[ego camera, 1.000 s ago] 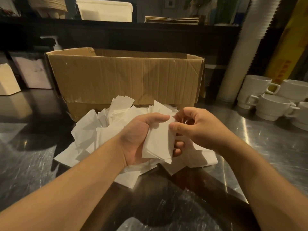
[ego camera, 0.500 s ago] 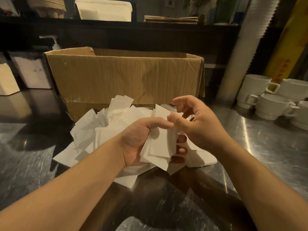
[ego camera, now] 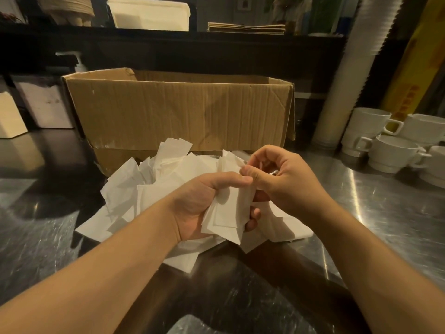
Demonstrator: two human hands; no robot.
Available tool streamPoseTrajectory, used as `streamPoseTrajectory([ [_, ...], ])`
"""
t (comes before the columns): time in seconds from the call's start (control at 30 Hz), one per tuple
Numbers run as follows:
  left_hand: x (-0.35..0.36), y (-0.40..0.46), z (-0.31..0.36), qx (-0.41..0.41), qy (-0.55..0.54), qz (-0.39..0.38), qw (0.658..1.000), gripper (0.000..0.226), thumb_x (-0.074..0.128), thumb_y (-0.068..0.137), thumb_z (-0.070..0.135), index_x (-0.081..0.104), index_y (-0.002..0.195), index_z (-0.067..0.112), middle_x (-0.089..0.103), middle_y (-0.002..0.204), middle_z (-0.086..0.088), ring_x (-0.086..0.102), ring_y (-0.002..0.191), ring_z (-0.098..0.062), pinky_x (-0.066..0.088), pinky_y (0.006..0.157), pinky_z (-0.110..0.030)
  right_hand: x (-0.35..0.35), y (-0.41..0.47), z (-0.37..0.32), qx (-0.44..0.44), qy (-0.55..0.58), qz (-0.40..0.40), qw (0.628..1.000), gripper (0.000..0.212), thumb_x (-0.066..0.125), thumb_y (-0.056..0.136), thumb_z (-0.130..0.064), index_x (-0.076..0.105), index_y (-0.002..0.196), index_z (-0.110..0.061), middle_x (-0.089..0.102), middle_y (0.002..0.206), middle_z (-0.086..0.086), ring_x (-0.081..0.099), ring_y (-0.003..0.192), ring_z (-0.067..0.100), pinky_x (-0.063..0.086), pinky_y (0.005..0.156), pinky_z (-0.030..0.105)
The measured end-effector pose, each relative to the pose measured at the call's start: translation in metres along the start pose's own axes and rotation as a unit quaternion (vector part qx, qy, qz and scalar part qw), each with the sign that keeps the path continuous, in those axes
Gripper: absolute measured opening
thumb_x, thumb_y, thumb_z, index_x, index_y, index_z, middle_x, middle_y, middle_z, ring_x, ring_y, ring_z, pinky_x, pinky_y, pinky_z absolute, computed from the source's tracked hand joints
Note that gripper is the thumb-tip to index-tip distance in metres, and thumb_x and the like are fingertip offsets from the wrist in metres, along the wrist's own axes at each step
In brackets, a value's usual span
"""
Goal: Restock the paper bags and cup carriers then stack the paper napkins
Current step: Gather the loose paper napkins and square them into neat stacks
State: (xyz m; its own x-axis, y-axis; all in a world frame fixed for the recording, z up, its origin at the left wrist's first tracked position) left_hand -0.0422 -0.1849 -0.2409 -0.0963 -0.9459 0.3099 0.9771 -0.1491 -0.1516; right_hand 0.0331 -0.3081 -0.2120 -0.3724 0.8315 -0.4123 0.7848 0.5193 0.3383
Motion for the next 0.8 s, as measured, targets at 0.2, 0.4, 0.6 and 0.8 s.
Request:
streamPoseTrajectory([
  [0.2,0.001,0.001,-0.003,-0.010,-0.012,-0.025,1.000,0.037,0.076,0.067,0.024,0.078,0.104,0.020,0.076,0.086,-0.010,0.073,0.074,-0.022,0.060,0.071,-0.038,0.001,0.000,-0.002,0.004,0.010,-0.002,1.000,0.011,0.071,0.092,-0.031,0.068,0.100,-0.024,0.067,0.094,-0.003,0.073,0.081,0.013,0.064,0.061,0.033],
  [0.4,-0.004,0.002,-0.006,-0.009,-0.015,-0.041,0.999,0.094,0.102,0.044,0.031,0.065,0.129,0.020,0.076,0.105,-0.012,0.074,0.096,-0.028,0.062,0.087,-0.046,-0.019,0.003,-0.002,0.001,0.074,0.059,0.996,0.009,0.064,0.098,-0.016,0.067,0.090,-0.017,0.069,0.078,-0.006,0.062,0.065,0.004,0.051,0.059,0.014],
  [0.6,-0.012,0.011,-0.007,0.015,-0.090,-0.056,0.994,0.102,0.097,0.059,0.050,0.057,0.147,0.016,0.059,0.131,-0.020,0.055,0.120,-0.040,0.039,0.112,-0.062,-0.027,0.001,0.005,0.142,0.231,-0.056,0.961,0.017,0.070,0.085,-0.027,0.068,0.087,-0.010,0.063,0.092,0.015,0.055,0.089,0.030,0.049,0.078,0.031],
  [0.8,-0.010,0.018,-0.009,-0.036,-0.123,-0.091,0.988,0.093,0.054,0.087,0.081,0.050,0.152,0.015,0.053,0.148,-0.024,0.055,0.130,-0.043,0.028,0.122,-0.063,-0.017,0.004,0.010,0.133,0.126,-0.062,0.981,0.015,0.074,0.087,-0.025,0.074,0.074,-0.017,0.063,0.087,0.011,0.052,0.077,0.019,0.047,0.069,0.026],
])
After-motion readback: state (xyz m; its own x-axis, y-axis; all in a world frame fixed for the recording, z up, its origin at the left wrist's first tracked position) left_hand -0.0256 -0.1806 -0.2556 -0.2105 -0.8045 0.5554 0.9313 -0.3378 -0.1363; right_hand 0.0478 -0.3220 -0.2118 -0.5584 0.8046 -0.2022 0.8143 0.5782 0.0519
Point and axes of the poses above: each hand's wrist, its own y-axis towards the middle knuckle, its own x-axis out of the palm, z = x × y, the point moved 5 cm from there along y, towards the middle knuckle
